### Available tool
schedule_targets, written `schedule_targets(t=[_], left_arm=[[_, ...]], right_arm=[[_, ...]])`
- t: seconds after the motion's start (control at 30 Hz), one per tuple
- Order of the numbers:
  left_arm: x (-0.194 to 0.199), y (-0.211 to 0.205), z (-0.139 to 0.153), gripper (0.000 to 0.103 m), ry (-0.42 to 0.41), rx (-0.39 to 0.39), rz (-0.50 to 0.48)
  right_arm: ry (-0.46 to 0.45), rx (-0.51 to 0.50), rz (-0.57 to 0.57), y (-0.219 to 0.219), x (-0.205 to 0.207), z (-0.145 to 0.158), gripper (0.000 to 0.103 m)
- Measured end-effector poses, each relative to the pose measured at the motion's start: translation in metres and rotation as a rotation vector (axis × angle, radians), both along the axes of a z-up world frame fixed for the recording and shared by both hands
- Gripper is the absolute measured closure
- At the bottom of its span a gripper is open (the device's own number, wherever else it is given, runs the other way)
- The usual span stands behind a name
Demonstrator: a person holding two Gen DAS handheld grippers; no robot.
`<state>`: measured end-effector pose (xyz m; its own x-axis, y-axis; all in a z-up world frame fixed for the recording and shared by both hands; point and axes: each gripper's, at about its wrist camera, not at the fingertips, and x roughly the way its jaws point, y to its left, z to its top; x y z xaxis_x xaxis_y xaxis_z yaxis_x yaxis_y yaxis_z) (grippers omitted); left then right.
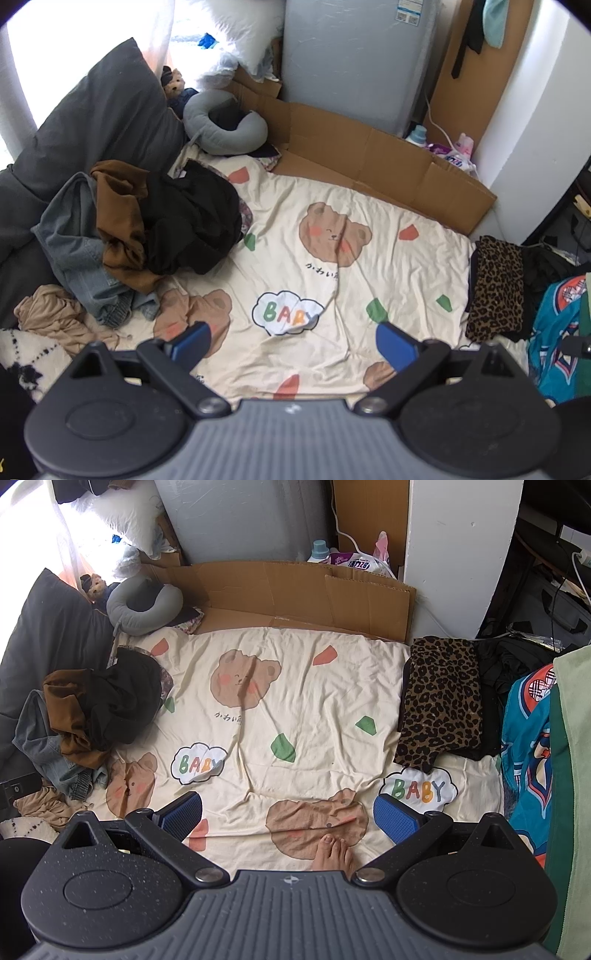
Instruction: Fold clothes
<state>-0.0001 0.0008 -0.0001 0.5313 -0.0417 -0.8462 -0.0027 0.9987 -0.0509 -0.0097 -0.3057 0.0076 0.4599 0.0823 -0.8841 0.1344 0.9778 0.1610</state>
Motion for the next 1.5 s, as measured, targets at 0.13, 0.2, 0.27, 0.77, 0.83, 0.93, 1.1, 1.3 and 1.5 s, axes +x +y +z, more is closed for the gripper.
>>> schedule_targets(t=[0.13, 0.2, 0.27, 0.77, 0.83, 0.93, 1.1, 1.3, 1.5], left_arm=[[-0.0001, 0.0013, -0.0004, 0.006, -0.002, -0.006, -0.003], [-0.0002, 0.0014, 0.0005, 0.006, 0.000, -0.008, -0.005], [-0.0017, 0.0039, -0.0019, 0.006, 0.002, -0.008, -0.006], [0.0022, 0.0067, 0.0028, 0.006, 0.006, -0.007, 0.006], [0.0039, 0.0087, 0.0021, 0.006, 0.008, -0.009, 0.006], [0.0030, 0.0087, 0.0014, 0.006, 0.007, -0.012, 0.008], [0.0026, 0.0069, 0.0011, 0.006, 0.007, -0.011, 0.006], [0.0002, 0.0036, -0.0006, 0.005, 0.006, -0.007, 0.005], [-0.0003, 0.0034, -0.0012, 0.006, 0.007, -0.019, 0.009]], right_arm=[[0.004, -0.002, -0.002, 0.0001, -0.0002, -0.0003, 0.001], [0.005, -0.001, -0.001, 0.0000, -0.0003, -0.0003, 0.001], [0.006, 0.000, -0.001, -0.0004, -0.0002, -0.0001, 0.001], [0.005, -0.002, 0.001, -0.0011, 0.0013, 0.0020, 0.001], [0.005, -0.002, 0.002, -0.0009, 0.0016, 0.0029, 0.001], [0.002, -0.002, 0.003, -0.0017, 0.0000, 0.0015, 0.001], [0.002, -0.011, 0.002, -0.0013, 0.0001, 0.0009, 0.001], [0.002, -0.004, 0.001, -0.0032, 0.0012, 0.0016, 0.001], [0.000, -0.009, 0.006, 0.0005, 0.0005, 0.0017, 0.001]])
